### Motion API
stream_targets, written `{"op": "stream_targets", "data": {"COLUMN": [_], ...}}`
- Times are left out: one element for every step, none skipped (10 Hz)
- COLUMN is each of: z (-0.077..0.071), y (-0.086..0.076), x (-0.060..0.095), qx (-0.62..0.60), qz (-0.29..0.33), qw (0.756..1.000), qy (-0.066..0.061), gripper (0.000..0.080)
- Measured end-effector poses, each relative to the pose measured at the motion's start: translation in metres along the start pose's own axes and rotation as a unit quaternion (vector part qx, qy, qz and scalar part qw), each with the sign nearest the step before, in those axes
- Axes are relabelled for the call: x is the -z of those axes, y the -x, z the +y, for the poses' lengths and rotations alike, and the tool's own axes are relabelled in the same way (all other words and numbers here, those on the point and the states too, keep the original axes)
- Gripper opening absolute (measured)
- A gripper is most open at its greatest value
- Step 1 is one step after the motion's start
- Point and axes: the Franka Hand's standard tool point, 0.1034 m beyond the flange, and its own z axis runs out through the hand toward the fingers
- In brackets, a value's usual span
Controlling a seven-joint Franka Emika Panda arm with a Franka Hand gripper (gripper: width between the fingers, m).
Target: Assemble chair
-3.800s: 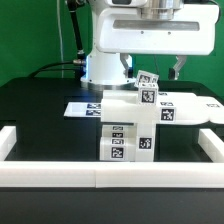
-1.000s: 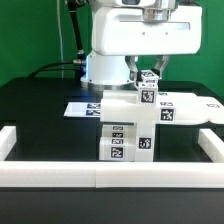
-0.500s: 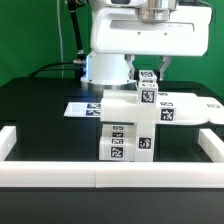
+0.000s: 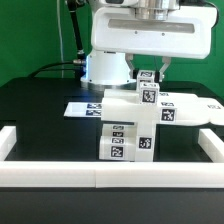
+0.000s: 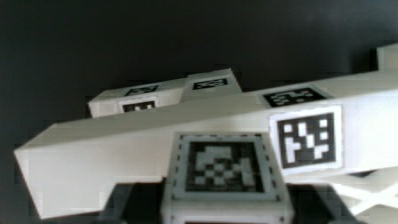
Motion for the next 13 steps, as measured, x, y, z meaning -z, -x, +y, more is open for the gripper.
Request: {"op": "stream_targets", "data": {"z": [-0.0005,-0.0008,-0.0011,-0.0023,-0.0029,-0.0034,-0.0051,-0.0065,-0.0062,-0.006,-0.0065,-0.0072,-0.0085], "y": [0.0001,0.0002,0.0003,0.0006,0.0008,0.0009,0.0013,0.0017,0.0016,0.0016,0.0021,0.0025,0.0031], "x": [0.0001,0.0001,0.0001,0.0003,0.0003,0.0003,0.0004,0.0006,0.0006,0.0002,-0.0001,-0.0003,-0.0005], "qx": [-0.04,-0.067,-0.089,-0.135,-0.167,-0.188,-0.236,-0.277,-0.254,-0.239,-0.231,-0.209,-0.153], "qz": [0.0,0.0,0.0,-0.001,-0.002,-0.002,-0.004,-0.006,-0.006,-0.006,-0.006,-0.006,-0.005], "qw": [0.999,0.998,0.996,0.991,0.986,0.982,0.972,0.961,0.967,0.971,0.973,0.978,0.988], "qy": [0.0,0.0,-0.001,-0.004,-0.004,-0.005,-0.009,-0.011,-0.011,-0.011,-0.011,-0.011,-0.009], "gripper": [0.0288,0.0288,0.0288,0.0288,0.0288,0.0288,0.0288,0.0288,0.0288,0.0288,0.0479,0.0592,0.0632]}}
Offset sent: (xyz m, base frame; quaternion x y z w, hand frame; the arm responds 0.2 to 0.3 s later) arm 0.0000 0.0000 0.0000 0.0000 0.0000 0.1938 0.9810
